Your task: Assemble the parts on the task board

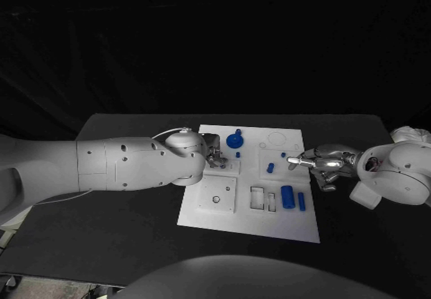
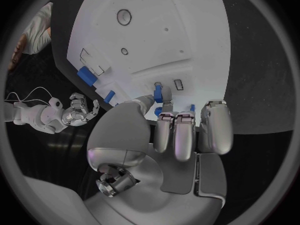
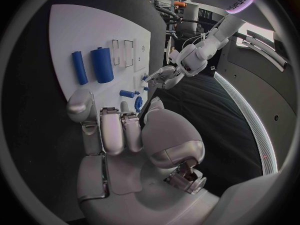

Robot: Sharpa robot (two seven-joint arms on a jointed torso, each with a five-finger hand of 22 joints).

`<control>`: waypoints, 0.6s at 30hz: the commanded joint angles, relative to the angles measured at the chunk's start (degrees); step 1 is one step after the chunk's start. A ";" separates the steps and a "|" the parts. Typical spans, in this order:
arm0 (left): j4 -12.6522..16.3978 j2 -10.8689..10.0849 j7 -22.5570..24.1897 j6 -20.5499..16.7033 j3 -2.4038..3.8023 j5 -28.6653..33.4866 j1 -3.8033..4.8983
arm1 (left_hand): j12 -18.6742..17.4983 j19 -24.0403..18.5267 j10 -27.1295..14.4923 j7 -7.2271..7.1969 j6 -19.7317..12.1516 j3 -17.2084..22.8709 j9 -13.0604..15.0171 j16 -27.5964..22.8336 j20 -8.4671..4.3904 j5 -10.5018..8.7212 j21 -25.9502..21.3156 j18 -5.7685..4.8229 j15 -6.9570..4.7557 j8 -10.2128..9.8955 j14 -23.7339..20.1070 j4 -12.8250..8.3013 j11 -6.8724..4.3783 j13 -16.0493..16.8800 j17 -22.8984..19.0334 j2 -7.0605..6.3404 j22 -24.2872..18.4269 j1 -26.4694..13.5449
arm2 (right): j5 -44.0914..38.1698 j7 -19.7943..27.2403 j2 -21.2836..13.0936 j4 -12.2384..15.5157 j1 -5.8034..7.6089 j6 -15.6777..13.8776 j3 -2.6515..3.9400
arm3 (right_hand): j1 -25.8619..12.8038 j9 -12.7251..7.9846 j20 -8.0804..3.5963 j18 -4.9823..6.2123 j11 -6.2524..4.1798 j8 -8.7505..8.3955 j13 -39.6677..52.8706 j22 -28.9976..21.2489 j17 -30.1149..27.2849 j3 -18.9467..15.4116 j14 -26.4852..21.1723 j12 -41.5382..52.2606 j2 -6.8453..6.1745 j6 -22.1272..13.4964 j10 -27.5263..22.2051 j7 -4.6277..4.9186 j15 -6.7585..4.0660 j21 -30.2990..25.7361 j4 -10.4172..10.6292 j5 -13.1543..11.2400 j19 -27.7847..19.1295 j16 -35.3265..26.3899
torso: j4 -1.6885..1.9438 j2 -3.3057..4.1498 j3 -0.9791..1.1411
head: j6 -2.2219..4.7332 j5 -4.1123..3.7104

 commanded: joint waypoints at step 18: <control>-0.44 0.44 -3.42 -0.08 0.03 0.07 -0.22 | -0.37 0.32 3.61 0.16 0.35 -1.09 0.02 0.14 0.07 -2.98 -0.35 -0.42 -0.26 -1.01 6.13 1.53 -0.21 12.65 15.09 0.00 4.71 -1.22 | -0.06 0.52 -0.07 0.06 -0.12 0.58 -0.01 | 0.71 -0.05 0.08 0.89 -0.01 -0.21 2.46 6.01 5.48 0.37 -0.50 -0.28 -0.16 -0.34 -0.31 0.11 -0.01 -0.37 -0.03 0.37 -0.58 -0.35 | 0.04 -0.08 0.02 | 0.00 -0.21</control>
